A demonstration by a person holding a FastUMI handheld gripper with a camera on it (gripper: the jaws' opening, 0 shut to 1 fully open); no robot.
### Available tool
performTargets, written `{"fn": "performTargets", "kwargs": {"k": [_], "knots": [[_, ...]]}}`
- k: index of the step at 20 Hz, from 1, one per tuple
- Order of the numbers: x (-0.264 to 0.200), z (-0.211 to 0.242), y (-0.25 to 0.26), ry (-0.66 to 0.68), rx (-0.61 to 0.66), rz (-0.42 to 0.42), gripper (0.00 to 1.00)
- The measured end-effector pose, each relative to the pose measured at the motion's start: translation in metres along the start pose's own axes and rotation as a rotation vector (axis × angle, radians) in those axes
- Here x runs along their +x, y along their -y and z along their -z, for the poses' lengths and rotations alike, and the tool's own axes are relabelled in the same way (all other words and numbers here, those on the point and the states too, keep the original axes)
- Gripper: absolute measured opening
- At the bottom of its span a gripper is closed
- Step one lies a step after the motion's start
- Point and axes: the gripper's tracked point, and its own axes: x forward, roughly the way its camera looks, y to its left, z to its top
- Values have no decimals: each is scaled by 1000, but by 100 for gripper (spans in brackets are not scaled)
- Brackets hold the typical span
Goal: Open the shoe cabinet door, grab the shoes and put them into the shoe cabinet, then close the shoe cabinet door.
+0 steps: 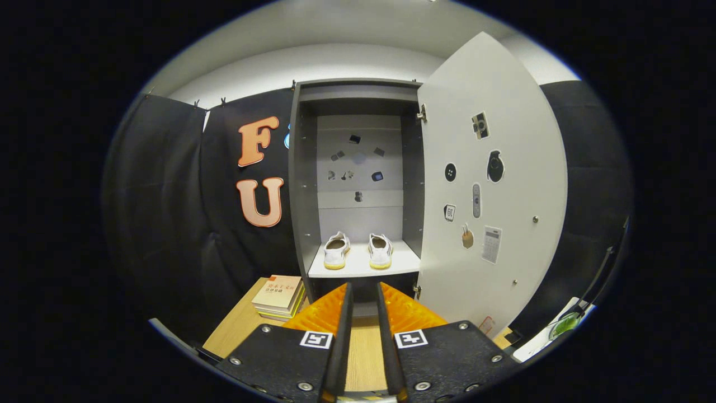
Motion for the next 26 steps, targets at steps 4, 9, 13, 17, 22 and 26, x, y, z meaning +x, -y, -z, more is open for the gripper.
{"fn": "performTargets", "kwargs": {"k": [4, 9, 13, 17, 22, 26], "knots": [[-21, 3, 5, -4, -25, -1, 57], [-42, 5, 27, 4, -15, 12, 71], [-59, 11, 75, 4, 16, 48, 75], [-80, 21, 140, 7, 50, 108, 78], [-74, 38, 214, -10, 80, 159, 81], [-56, 47, 259, -9, 121, 155, 83]]}}
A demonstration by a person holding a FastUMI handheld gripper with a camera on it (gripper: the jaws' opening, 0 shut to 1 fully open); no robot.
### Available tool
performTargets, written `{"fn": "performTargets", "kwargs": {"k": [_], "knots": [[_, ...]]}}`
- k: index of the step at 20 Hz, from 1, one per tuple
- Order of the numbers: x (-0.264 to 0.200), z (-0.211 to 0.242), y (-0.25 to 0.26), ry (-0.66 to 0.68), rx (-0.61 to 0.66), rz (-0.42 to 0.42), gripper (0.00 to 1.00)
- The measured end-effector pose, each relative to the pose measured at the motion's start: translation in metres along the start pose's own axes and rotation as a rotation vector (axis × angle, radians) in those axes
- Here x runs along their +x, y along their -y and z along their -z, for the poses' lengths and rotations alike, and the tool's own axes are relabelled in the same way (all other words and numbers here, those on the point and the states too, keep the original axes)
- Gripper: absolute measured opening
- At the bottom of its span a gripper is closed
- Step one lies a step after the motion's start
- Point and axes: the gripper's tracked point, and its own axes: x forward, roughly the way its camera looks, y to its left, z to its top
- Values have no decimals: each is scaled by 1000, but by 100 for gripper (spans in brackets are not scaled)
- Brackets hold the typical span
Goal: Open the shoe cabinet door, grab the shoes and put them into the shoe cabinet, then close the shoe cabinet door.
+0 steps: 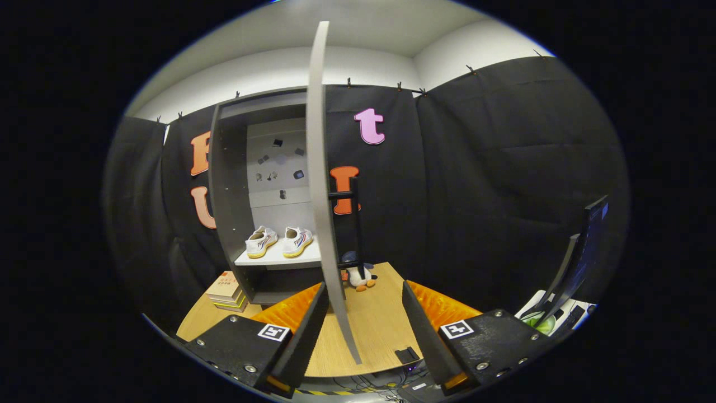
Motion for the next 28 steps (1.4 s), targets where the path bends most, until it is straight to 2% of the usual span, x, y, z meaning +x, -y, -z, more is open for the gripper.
{"fn": "performTargets", "kwargs": {"k": [4, 7, 17, 28], "knots": [[32, 2, 15, 11, 13, -48, 84], [46, -1, 7, 21, 27, -116, 84], [55, 8, -22, 7, -15, -241, 84], [47, 20, -94, -31, 22, -598, 84]]}}
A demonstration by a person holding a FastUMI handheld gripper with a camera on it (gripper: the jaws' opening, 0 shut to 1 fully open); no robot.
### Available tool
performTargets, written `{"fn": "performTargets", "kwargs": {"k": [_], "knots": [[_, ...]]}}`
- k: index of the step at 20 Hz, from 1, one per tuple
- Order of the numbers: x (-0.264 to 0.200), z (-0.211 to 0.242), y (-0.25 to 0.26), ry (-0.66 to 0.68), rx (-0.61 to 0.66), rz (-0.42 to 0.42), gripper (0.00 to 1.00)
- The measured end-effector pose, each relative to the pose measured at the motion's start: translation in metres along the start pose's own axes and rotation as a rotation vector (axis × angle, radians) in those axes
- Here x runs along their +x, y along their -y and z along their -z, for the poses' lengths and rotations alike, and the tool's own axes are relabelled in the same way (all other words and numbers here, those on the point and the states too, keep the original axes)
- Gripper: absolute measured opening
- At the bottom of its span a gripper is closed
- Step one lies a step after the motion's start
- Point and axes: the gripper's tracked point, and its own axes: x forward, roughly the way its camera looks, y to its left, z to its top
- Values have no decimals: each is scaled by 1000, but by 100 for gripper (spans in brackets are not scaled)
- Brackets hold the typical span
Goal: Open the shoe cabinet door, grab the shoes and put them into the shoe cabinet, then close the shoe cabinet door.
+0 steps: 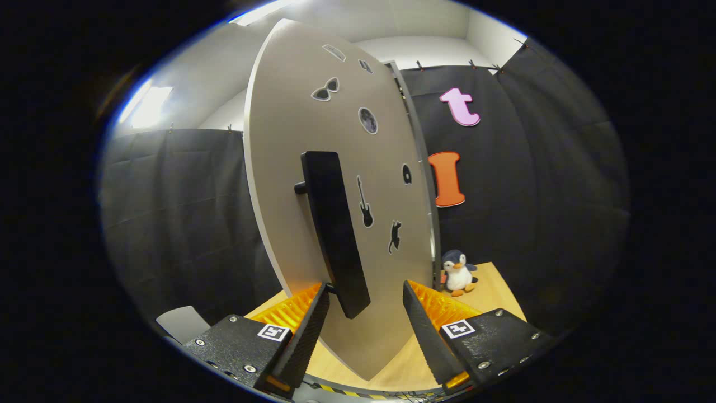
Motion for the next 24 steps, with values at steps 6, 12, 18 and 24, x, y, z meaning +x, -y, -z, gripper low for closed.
{"fn": "performTargets", "kwargs": {"k": [6, 12, 18, 24], "knots": [[26, 7, -36, -21, 67, -118, 92], [69, 4, -64, 6, -29, -134, 98], [106, 4, -78, 20, -74, -67, 98], [122, 0, -76, 68, -85, 110, 98]]}}
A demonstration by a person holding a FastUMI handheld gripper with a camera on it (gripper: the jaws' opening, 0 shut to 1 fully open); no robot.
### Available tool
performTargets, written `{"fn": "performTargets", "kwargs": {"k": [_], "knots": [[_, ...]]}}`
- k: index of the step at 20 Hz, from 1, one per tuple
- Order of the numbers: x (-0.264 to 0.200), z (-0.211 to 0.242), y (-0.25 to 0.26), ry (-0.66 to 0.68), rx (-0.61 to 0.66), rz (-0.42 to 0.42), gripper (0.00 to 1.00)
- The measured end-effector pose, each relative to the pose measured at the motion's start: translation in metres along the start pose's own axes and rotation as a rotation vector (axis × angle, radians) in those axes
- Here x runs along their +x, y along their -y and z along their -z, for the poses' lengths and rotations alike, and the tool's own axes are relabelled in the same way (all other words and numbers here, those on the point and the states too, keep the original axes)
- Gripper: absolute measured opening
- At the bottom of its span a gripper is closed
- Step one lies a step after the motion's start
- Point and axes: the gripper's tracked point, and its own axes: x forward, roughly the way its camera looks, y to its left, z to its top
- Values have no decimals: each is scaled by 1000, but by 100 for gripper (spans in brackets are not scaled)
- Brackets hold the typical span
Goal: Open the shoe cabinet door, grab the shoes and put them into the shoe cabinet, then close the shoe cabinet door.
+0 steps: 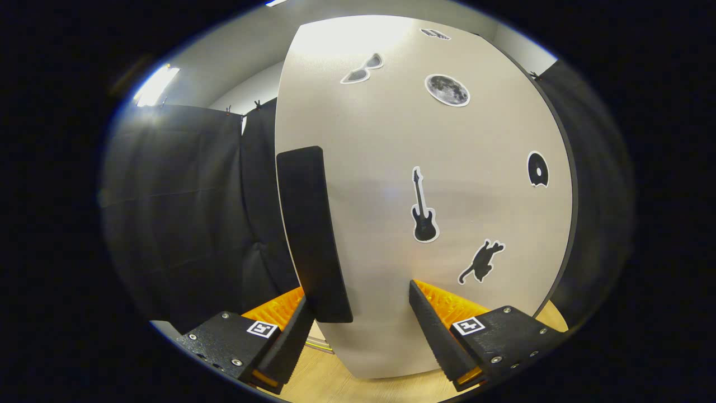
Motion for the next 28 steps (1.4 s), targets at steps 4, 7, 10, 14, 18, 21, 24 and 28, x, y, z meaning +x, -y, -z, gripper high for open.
{"fn": "performTargets", "kwargs": {"k": [4, 7, 10, 14, 18, 21, 24, 28], "knots": [[7, -3, -1, 37, 6, 79, 98], [9, -4, 1, 47, 4, 118, 98], [11, -4, 0, 55, -1, 139, 98], [16, -5, 1, 58, -6, 156, 98], [18, -6, 1, 66, -7, 164, 98], [18, -5, 1, 62, 0, 167, 98], [18, -2, -4, 36, 10, 143, 98], [0, -5, -5, 25, 14, 130, 98]]}}
